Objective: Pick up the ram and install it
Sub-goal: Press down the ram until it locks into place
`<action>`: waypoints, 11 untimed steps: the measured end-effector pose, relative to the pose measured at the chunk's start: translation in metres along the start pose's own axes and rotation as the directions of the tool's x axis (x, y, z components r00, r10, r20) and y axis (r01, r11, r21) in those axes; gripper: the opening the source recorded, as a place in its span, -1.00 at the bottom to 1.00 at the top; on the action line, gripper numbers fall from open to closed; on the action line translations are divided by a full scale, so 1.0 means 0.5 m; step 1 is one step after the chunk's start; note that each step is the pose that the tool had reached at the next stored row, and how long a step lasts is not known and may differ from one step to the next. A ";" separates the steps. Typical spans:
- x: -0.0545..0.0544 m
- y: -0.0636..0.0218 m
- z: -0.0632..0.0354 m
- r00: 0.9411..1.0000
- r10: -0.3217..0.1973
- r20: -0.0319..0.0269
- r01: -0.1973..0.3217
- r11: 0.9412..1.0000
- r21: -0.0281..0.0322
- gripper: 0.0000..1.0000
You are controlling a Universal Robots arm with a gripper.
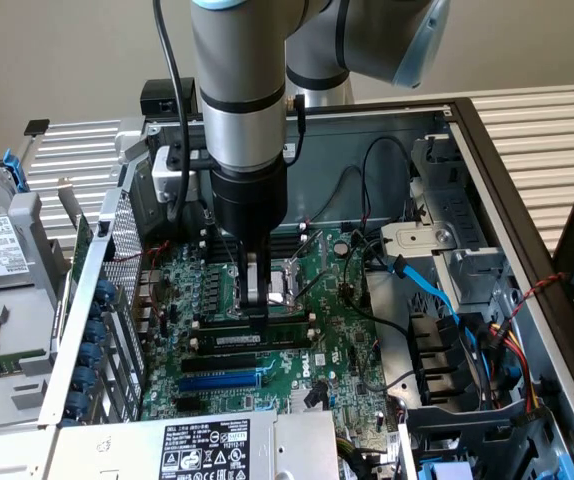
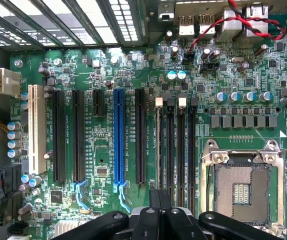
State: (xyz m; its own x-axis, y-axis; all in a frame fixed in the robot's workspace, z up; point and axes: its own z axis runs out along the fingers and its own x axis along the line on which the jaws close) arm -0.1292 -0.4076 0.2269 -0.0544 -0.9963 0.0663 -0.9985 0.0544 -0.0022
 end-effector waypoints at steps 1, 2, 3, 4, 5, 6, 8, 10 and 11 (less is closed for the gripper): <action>0.000 0.000 0.001 1.000 0.000 0.000 0.000 1.000 0.000 -0.80; 0.000 0.000 0.001 1.000 0.000 0.000 0.000 1.000 0.000 -0.80; 0.000 0.000 0.002 1.000 0.000 0.000 0.000 1.000 0.000 -0.80; 0.000 0.000 0.003 1.000 0.000 0.000 0.000 1.000 0.000 -0.80; 0.000 0.000 0.003 1.000 0.000 0.000 0.000 1.000 0.000 -0.80; 0.000 0.000 0.003 1.000 0.000 0.000 0.000 1.000 0.000 -0.80; 0.000 0.000 0.004 1.000 0.000 0.000 0.000 1.000 0.000 -0.80; 0.000 0.000 0.004 1.000 0.000 0.000 0.000 1.000 0.000 -0.80; 0.000 0.000 0.004 1.000 0.000 0.000 0.000 1.000 0.000 -0.80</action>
State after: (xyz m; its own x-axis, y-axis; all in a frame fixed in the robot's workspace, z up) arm -0.1292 -0.4075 0.2250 -0.0545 -0.9963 0.0663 -0.9985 0.0545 -0.0024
